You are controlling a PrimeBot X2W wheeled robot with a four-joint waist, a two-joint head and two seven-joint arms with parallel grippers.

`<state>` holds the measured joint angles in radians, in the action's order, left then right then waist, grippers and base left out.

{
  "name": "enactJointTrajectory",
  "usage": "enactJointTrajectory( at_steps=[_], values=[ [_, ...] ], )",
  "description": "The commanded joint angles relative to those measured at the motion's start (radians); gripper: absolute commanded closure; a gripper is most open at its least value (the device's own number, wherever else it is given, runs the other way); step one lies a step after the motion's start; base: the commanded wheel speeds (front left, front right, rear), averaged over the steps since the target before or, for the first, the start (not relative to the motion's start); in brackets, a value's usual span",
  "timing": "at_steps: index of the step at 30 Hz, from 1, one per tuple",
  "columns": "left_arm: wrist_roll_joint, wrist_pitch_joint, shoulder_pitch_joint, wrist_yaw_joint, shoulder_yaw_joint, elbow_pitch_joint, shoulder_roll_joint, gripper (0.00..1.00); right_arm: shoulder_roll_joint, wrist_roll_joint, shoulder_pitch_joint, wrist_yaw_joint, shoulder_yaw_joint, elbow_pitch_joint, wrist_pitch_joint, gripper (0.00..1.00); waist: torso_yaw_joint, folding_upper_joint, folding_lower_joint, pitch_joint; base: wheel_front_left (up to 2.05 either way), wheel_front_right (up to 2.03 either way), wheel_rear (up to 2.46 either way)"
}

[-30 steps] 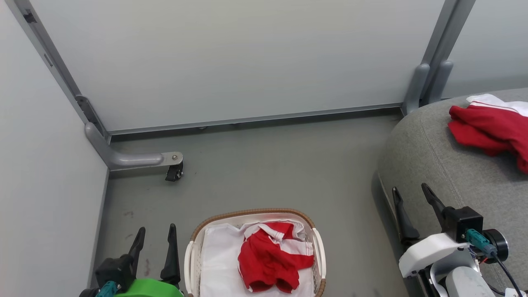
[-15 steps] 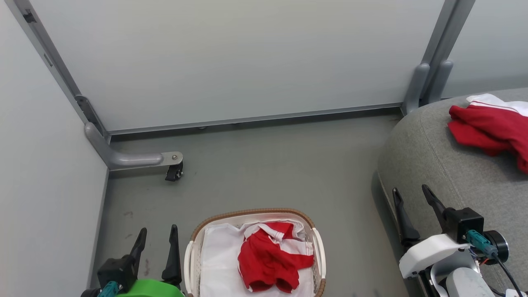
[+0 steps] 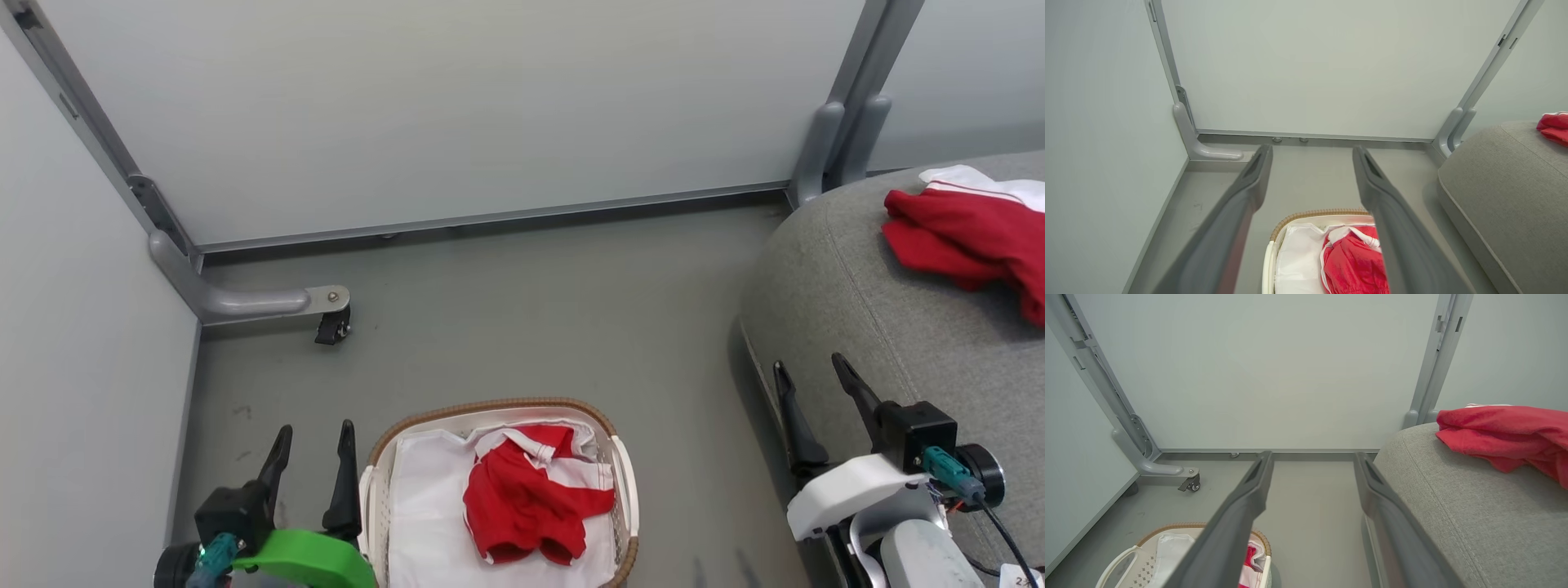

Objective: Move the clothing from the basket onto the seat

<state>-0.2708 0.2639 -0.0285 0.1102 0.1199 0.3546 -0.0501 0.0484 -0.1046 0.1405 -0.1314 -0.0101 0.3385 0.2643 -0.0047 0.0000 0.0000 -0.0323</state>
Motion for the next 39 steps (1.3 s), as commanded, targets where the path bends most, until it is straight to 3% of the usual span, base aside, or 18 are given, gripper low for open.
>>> enactJointTrajectory(
  at_steps=[1,15,20,31,39],
  values=[
    [0.012,0.001,-0.029,0.004,0.001,-0.004,-0.001,0.00,0.004,0.004,0.018,0.001,-0.004,-0.008,0.000,0.00,-0.010,0.0000,0.0000,-0.025,0.00,0.00,0.00],
    [0.093,0.001,-0.324,0.021,0.135,0.128,-0.030,0.00,0.003,-0.012,0.139,0.001,-0.005,-0.066,0.000,0.00,-0.101,0.0000,0.0000,-0.278,0.00,0.00,0.00],
    [0.121,0.001,-0.427,0.021,0.273,0.212,-0.074,0.00,0.003,-0.028,0.180,0.001,0.018,-0.082,0.000,0.00,-0.146,0.0000,0.0000,-0.384,0.00,0.00,0.00],
    [0.047,-0.036,-0.611,0.020,0.656,0.449,-0.159,0.00,0.003,-0.087,0.243,0.001,0.070,-0.105,0.000,0.00,-0.255,0.0000,0.0000,-0.566,0.00,0.00,0.00],
    [-0.019,-0.058,-0.705,0.020,0.820,0.568,-0.200,0.00,0.002,-0.095,0.288,0.001,0.108,-0.151,0.000,0.00,-0.315,0.0000,0.0000,-0.670,0.00,0.00,0.00]
  ],
)
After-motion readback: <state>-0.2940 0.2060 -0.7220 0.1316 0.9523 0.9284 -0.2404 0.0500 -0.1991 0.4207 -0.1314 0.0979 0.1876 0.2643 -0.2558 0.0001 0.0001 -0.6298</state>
